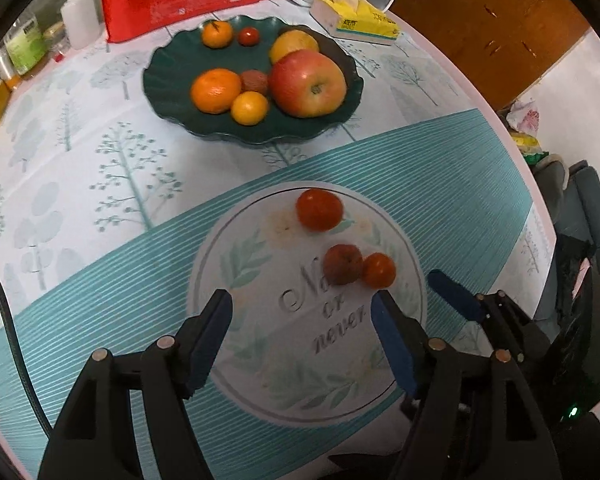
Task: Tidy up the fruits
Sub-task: 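Grasp the brown wrinkled fruit with the left tool while the right tool grasps a red tomato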
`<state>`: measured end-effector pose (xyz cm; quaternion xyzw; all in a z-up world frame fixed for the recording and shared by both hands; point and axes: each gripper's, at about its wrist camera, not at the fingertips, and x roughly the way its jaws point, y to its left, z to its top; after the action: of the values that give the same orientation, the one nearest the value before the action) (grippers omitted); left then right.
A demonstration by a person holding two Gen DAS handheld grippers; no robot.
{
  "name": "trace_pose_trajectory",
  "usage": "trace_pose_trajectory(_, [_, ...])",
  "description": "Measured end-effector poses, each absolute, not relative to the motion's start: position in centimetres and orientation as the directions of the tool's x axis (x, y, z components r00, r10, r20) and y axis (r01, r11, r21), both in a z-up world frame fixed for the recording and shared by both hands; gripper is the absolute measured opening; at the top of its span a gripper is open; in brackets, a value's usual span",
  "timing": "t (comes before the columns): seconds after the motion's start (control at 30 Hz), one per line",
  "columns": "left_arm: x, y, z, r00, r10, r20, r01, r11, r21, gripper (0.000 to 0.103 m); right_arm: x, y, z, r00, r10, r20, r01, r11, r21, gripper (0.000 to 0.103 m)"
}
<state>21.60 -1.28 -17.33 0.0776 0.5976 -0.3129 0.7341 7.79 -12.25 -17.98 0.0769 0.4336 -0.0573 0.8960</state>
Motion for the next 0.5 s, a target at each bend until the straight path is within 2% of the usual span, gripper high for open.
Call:
trace_pose_trajectory(0.33, [22.6,-3.9,-20.4,0.043,-0.405,-0.913,0.515,0.792,-0.327,0.070,9.6,-12.7,-19.1,0.595,0.008,-0.804,0.061,0.997,0.055,0.040])
trace_pose_trajectory(0.5, [22.9,-4.5,-21.4,0.044,-0.406,-0.913,0.511,0.794,-0.328,0.063,10.0,-12.8,-19.3,0.595,0.054,-0.802,0.008,0.997,0.073,0.034])
